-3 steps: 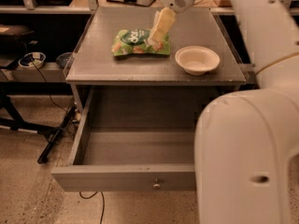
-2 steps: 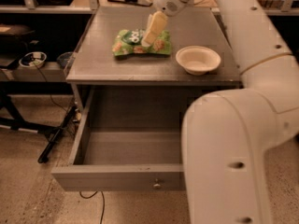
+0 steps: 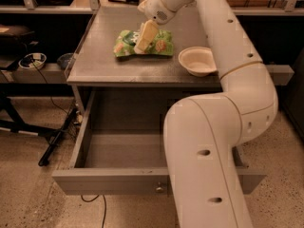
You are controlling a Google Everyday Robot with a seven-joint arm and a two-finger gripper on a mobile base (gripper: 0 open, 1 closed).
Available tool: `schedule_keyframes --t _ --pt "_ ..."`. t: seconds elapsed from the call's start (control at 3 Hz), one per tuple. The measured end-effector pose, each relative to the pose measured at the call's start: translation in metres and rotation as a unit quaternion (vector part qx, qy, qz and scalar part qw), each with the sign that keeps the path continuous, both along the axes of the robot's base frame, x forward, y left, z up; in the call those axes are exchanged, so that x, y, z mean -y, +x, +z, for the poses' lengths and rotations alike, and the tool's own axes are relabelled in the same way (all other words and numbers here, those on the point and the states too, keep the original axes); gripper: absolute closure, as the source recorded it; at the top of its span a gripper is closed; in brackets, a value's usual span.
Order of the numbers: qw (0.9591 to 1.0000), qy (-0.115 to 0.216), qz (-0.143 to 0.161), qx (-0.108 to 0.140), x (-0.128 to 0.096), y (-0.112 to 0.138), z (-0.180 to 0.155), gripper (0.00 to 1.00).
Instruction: Place green rice chip bag into top drawer
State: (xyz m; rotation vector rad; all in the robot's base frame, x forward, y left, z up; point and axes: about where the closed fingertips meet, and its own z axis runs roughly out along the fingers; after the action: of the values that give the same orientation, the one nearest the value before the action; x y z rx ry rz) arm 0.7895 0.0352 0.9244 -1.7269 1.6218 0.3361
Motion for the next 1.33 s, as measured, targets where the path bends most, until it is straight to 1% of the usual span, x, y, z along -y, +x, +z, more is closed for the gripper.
schedule_keyframes --t 0.33,0.67,1.33 --pt "0.9999 0.0 -0.003 -0.011 -0.01 0.01 -0.019 0.0" --pt "0.9998 0.001 -0.005 -0.018 -0.015 0.016 -0.031 0.0" --pt "0.9999 -0.001 -0.009 -0.01 -0.024 0.026 -0.036 0.0"
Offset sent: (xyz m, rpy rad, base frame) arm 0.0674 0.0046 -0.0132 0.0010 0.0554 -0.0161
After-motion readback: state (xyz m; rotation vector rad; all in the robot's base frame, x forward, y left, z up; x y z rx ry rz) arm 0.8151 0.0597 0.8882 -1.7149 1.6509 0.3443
